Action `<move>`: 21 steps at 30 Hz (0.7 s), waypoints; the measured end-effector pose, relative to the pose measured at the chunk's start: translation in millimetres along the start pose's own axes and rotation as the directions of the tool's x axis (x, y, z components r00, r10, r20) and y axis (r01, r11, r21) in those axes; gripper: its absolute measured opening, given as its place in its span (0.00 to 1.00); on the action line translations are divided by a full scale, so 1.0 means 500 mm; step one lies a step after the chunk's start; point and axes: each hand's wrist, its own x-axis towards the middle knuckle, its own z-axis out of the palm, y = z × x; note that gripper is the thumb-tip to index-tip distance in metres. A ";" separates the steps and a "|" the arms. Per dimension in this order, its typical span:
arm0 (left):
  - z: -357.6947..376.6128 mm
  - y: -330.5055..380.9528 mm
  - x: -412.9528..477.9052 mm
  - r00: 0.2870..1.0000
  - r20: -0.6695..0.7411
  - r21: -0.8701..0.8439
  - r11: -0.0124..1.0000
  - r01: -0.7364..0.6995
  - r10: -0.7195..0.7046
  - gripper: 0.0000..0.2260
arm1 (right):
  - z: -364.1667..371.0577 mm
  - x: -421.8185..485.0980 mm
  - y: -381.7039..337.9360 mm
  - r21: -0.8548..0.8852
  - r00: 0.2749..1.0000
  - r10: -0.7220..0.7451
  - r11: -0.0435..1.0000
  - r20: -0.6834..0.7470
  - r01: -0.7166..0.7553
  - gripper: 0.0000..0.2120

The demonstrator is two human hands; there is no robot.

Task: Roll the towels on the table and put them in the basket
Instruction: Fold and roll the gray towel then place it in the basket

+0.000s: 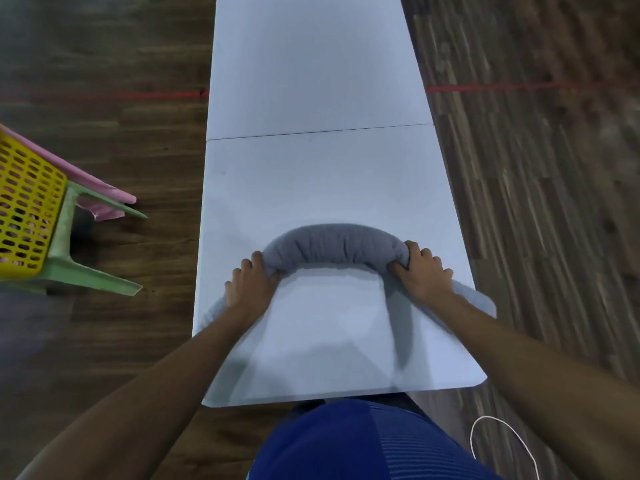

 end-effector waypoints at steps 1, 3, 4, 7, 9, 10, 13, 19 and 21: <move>0.004 0.024 0.001 0.999 0.006 -0.067 0.996 0.052 -0.051 0.24 | 0.002 0.001 -0.020 0.089 0.999 0.051 0.995 0.008 -0.052 0.23; 0.014 0.065 0.000 0.991 0.039 -0.158 0.978 0.132 -0.128 0.25 | 0.009 0.000 -0.060 0.233 0.989 0.143 0.962 0.030 -0.146 0.23; 0.021 0.081 0.000 0.987 0.060 -0.198 0.968 0.156 -0.147 0.25 | 0.014 -0.002 -0.078 0.281 0.984 0.174 0.943 0.046 -0.180 0.24; 0.035 0.121 -0.001 0.974 0.131 -0.357 0.907 0.222 -0.187 0.26 | 0.036 -0.015 -0.124 0.372 0.970 0.219 0.896 0.103 -0.242 0.26; 0.040 0.145 -0.004 0.962 0.163 -0.449 0.851 0.271 -0.220 0.29 | 0.051 -0.030 -0.146 0.411 0.964 0.239 0.872 0.121 -0.267 0.26; 0.041 0.156 -0.007 0.956 0.178 -0.478 0.828 0.292 -0.234 0.30 | 0.057 -0.038 -0.154 0.421 0.961 0.248 0.864 0.123 -0.277 0.25; 0.047 0.183 -0.022 0.950 0.202 -0.513 0.800 0.310 -0.238 0.33 | 0.067 -0.052 -0.169 0.451 0.953 0.267 0.840 0.141 -0.302 0.27; 0.065 0.206 -0.064 0.962 0.207 -0.454 0.854 0.255 -0.178 0.27 | 0.083 -0.062 -0.200 0.570 0.938 0.296 0.745 0.181 -0.345 0.31; 0.065 0.204 -0.067 0.957 0.228 -0.457 0.849 0.266 -0.178 0.26 | 0.084 -0.073 -0.207 0.589 0.943 0.303 0.740 0.137 -0.324 0.36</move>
